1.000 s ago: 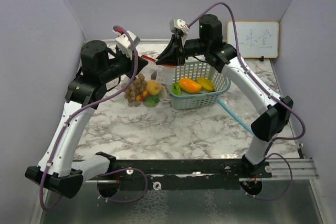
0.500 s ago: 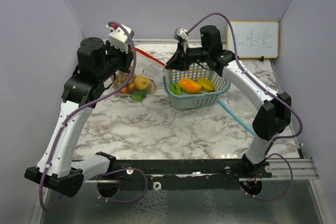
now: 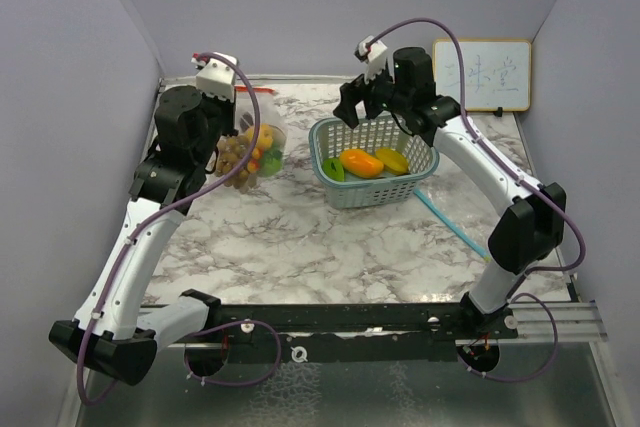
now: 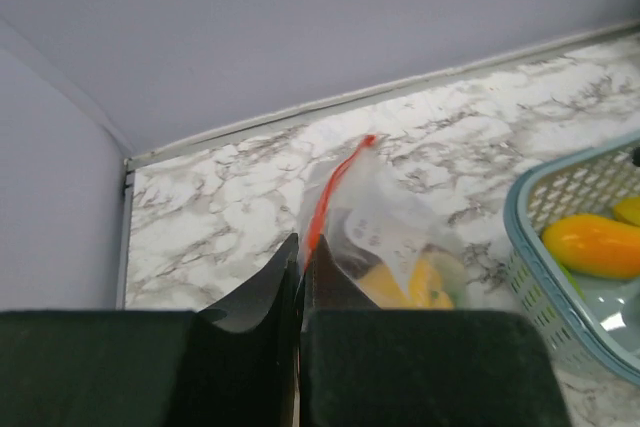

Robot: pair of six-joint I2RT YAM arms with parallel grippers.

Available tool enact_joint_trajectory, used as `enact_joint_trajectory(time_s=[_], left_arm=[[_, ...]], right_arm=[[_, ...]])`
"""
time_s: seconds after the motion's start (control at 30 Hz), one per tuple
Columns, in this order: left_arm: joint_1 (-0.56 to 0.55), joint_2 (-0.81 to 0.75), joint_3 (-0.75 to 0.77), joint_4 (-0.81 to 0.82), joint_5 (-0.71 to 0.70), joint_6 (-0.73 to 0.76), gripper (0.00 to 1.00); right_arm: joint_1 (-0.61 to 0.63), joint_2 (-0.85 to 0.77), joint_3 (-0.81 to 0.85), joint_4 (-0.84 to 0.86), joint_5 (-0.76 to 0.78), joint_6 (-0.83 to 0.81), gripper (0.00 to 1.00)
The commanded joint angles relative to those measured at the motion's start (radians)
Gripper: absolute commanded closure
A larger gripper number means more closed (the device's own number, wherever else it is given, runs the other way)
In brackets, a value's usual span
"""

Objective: Place the food in the zip-top bag and seal the zipper
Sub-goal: Place the zipper food storage bag at the center of the board, then pick up the zipper food storage bag at the center of the board.

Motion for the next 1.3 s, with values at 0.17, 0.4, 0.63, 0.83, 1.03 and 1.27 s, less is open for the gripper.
enact_joint_trajectory(time_s=[0.17,0.4,0.63,0.83,1.03,1.27], left_arm=[[0.039,-0.069,-0.271,0.360,-0.227,-0.176,1.00],[0.061,-0.002,-0.330,0.433,-0.022,-0.218,0.01],[0.064,0.028,-0.298,0.529,0.097,-0.157,0.01],[0.060,0.046,-0.265,0.533,0.204,-0.143,0.01],[0.060,0.042,-0.221,0.470,0.284,-0.129,0.01],[0.059,0.055,-0.158,0.395,0.317,-0.106,0.01]], right_arm=[[-0.134,-0.022,0.182,-0.405,0.747,0.399,0.00],[-0.410,0.009,0.152,-0.663,0.773,0.701,0.00],[-0.434,0.055,-0.010,-0.687,0.775,0.710,0.00],[-0.449,0.162,-0.118,-0.624,0.711,0.748,0.00],[-0.451,0.254,-0.162,-0.586,0.705,0.769,0.00],[-0.459,0.249,-0.269,-0.506,0.706,0.740,0.48]])
